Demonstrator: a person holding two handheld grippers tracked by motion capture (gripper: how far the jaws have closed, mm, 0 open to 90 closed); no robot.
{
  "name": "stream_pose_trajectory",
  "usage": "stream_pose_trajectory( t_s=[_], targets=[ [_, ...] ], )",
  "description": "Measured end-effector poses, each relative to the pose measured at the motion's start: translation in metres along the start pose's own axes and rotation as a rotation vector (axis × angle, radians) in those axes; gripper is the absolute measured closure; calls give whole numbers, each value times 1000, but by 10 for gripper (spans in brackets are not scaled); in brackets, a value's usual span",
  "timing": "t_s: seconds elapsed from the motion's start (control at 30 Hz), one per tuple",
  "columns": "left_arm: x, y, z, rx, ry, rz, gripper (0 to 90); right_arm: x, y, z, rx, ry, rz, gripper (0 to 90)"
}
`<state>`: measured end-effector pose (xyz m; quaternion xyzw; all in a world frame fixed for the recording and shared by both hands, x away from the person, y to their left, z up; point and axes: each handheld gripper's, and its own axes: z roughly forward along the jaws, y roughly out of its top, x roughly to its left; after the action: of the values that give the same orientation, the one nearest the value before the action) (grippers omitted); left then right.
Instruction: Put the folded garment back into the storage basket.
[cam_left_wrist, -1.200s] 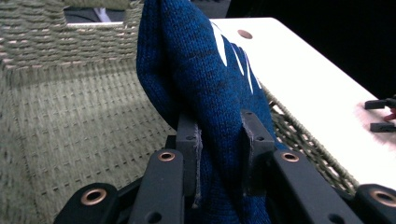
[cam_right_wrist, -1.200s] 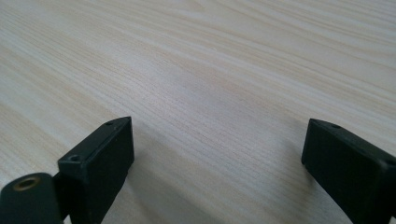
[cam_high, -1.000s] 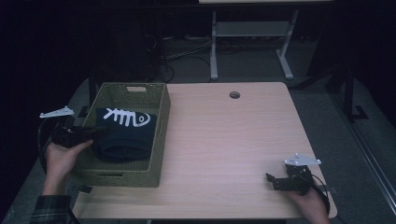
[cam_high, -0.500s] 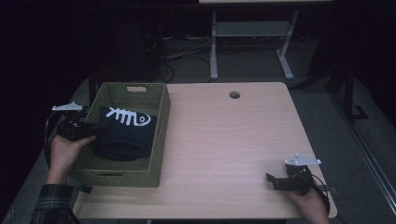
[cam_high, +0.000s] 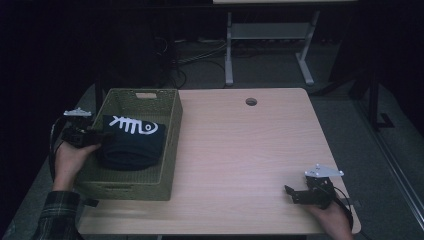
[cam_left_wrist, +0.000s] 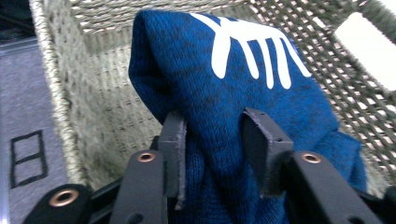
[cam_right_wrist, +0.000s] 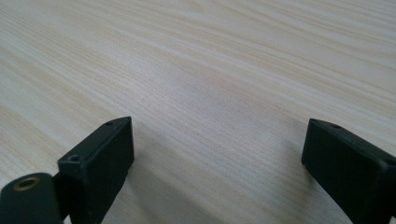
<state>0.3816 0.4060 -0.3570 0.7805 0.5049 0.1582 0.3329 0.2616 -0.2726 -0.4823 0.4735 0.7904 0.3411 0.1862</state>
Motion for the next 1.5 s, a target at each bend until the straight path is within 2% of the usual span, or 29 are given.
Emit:
stream_pose_trajectory(
  t_s=[0.17,0.37,0.67,0.7,0.87,1.1,1.27,1.37,1.43,1.5],
  targets=[
    [2,2,1,16,47,6,558,0,0,0,0,0,0,88],
    [5,2,1,21,75,3,521,0,0,0,0,0,0,87],
    [6,-1,-4,4,101,-21,381,0,0,0,0,0,0,88],
    [6,-1,-8,-12,105,-22,378,0,0,0,0,0,0,87],
    [3,-1,-13,-28,101,-28,302,0,0,0,0,0,0,88],
    [-15,1,-13,-48,74,-18,205,0,0,0,0,0,0,88],
    [-26,3,-15,-59,62,-11,185,0,0,0,0,0,0,88],
    [-41,5,-19,-83,47,5,184,0,0,0,0,0,0,88],
    [-45,6,-19,-92,40,9,184,0,0,0,0,0,0,87],
    [-56,7,-19,-106,14,15,184,0,0,0,0,0,0,88]
  ],
)
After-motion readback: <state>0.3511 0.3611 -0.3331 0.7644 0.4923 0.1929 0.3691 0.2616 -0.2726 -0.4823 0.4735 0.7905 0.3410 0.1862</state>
